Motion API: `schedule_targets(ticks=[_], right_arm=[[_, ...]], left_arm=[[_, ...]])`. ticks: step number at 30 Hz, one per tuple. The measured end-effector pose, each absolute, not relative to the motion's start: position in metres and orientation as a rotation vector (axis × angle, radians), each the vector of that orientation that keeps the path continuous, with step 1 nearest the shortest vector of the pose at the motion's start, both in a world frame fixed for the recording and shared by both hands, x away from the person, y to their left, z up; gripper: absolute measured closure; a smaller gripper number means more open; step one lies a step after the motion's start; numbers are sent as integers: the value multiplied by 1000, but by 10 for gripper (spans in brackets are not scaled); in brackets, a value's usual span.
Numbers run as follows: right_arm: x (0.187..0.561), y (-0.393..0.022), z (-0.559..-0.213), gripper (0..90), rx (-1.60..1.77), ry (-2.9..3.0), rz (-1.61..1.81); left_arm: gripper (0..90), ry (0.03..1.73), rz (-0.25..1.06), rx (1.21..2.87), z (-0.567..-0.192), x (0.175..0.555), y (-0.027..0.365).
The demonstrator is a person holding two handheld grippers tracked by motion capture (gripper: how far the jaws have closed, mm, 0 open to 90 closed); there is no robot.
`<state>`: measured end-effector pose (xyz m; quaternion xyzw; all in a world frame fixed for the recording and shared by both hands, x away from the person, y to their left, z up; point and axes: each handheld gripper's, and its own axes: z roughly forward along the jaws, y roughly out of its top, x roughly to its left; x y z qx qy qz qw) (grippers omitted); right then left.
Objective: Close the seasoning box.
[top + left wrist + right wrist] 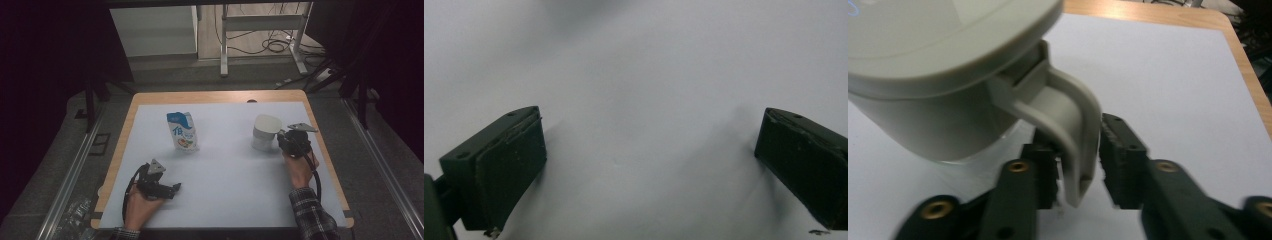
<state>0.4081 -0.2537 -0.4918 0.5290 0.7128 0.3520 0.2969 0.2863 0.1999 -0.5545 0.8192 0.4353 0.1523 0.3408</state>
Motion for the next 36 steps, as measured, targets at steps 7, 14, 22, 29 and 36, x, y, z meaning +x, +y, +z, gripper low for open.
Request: schedule_targets(ticks=[7, 14, 22, 29, 36], right_arm=[[408, -249, -494, 741, 1355, 1853, 882], [409, -252, -495, 753, 1357, 1835, 901], [407, -258, -492, 791, 1364, 1808, 918], [403, -258, -490, 799, 1332, 1822, 938], [393, -255, -485, 794, 1286, 1849, 1015]], left_arm=[[1, 1136, 393, 2129, -555, 286, 200], [1, 1136, 393, 2129, -555, 286, 200], [1, 1133, 397, 2131, -555, 286, 200], [1, 1132, 396, 2131, -554, 286, 200], [1, 1133, 396, 2131, -554, 286, 200]])
